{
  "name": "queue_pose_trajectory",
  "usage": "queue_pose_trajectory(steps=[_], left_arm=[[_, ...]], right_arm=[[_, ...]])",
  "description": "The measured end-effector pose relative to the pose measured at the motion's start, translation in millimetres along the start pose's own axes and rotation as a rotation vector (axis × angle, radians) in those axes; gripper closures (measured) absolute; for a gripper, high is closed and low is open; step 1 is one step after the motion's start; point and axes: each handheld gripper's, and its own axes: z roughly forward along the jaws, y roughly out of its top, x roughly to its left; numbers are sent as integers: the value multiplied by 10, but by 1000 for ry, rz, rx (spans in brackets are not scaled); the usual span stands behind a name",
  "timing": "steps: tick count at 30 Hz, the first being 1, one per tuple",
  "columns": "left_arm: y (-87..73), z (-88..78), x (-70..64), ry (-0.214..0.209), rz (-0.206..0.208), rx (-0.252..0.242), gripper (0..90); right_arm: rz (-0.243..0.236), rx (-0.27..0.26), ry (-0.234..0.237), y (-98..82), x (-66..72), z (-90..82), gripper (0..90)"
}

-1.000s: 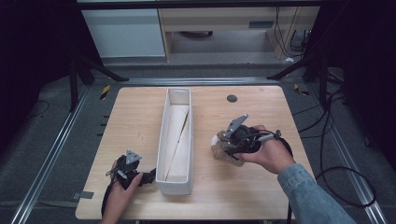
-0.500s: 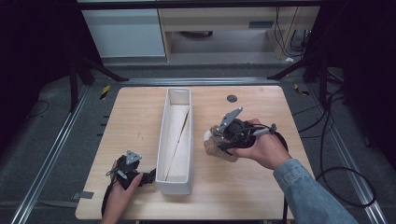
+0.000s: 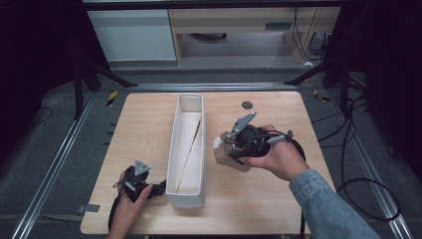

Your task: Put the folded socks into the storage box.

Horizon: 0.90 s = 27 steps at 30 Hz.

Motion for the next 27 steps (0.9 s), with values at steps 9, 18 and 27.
queue_pose_trajectory(steps=[9,18,27], left_arm=[[2,2,0,1,-2,-1,0],[31,30,17,-6,3,1,0],[45,43,17,-3,3,2,0]], right_arm=[[0,-8,14,130,-21,21,504],[-47,0,0,330,56,-9,504],[-46,39,-78,367,110,31,507]])
